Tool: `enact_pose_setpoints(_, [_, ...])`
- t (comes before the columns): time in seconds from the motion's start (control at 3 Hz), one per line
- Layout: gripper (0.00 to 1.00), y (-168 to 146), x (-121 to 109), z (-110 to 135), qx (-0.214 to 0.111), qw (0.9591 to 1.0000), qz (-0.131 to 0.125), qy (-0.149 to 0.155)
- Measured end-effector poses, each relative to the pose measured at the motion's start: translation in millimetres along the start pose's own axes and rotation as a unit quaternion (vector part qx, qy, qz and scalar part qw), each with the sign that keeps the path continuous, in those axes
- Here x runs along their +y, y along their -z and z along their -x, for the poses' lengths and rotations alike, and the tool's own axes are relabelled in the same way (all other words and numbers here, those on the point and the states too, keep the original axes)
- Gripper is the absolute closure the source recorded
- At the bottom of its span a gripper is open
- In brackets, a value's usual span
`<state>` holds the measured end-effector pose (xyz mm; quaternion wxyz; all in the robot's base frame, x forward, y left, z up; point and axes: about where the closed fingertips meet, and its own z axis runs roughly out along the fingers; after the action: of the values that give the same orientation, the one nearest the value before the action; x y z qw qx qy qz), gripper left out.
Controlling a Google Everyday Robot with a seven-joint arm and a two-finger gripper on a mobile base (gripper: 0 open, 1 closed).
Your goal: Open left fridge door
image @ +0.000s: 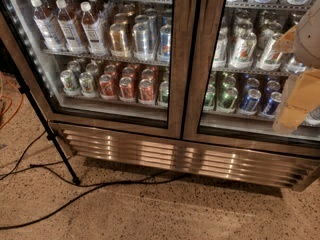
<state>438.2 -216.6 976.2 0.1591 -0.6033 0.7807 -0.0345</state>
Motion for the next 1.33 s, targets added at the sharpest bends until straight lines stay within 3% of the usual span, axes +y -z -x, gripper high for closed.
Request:
enact_pose_setpoints(0.33, [0.00,0.0,0.0,0.1,0.000,1.0000,0.000,0.000])
enact_pose_setpoints(0.67, [0.00,-6.7,-4.6,26.6,-0.063,0.9978,-0.007,-0.019])
enact_pose_setpoints(1.0, [0.00,-17.9,-18.9,77.1,-0.179,0.9826,-0.011,-0.047])
enact_pose_setpoints(1.33, [0.00,-6.4,-20.0,98.8,-0.222,0.9735,-0.013,-0.055])
